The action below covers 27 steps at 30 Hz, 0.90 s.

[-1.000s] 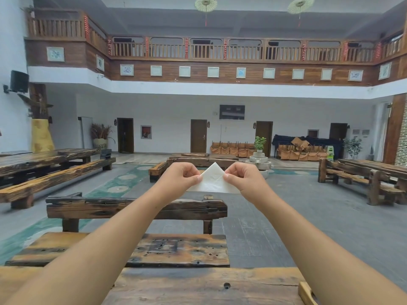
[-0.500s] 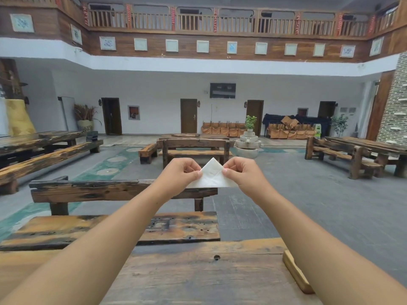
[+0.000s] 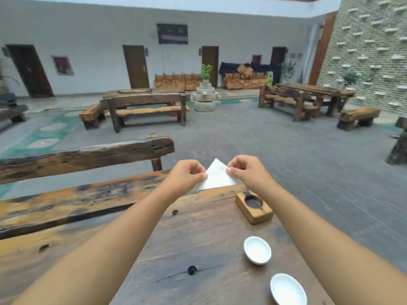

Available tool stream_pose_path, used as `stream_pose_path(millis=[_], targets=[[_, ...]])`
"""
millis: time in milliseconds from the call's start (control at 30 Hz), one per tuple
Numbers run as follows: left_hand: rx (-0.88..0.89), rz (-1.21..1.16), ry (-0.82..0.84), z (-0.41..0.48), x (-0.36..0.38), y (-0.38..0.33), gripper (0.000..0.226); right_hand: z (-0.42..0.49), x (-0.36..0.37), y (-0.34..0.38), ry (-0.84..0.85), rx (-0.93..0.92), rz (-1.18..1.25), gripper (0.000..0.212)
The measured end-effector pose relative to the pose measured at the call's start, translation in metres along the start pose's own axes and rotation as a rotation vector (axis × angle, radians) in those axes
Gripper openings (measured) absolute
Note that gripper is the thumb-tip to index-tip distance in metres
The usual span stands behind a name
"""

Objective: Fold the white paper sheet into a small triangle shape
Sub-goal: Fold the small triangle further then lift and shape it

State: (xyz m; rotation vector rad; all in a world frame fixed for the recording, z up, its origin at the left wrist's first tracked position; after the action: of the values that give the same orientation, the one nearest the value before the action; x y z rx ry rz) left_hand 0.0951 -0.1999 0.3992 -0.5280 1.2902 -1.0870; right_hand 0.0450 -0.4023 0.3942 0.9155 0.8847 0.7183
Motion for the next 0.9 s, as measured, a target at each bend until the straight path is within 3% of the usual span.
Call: stream_pose_path(millis=[300,433,600,900], targets=[[-0.171,-0.097,0.139,0.009,0.109,0.036,0.005,0.004,-0.035,-0.1,-0.008,0.148,-0.063,0.018],[-0.283,-0.08,0.204,-0.005,0.149,0.082,0.018,-0.013,-0.021,-0.161,0.013,0.244,-0.09,0.03],[-0.476,-0.045,0.273,-0.041,0.195,0.157,0.025,-0.055,0.004,-0.244,0.115,0.416,-0.215,0.03],[-0.723,0.025,0.388,-0.097,0.256,0.253,0.018,-0.117,0.046,-0.344,0.288,0.55,-0.404,0.02]])
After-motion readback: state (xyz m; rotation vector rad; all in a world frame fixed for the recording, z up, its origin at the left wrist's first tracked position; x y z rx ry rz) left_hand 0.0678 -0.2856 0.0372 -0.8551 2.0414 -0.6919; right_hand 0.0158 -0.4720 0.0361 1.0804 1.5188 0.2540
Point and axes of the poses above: each hand's wrist, its own z-axis towards the middle knuckle, its own x-axis out of the palm, y = z × x, the point moved 1 cm from there along z, towards the middle knuckle, and after that the axes turned 12 degrees about -y, right-handed, at the moved point
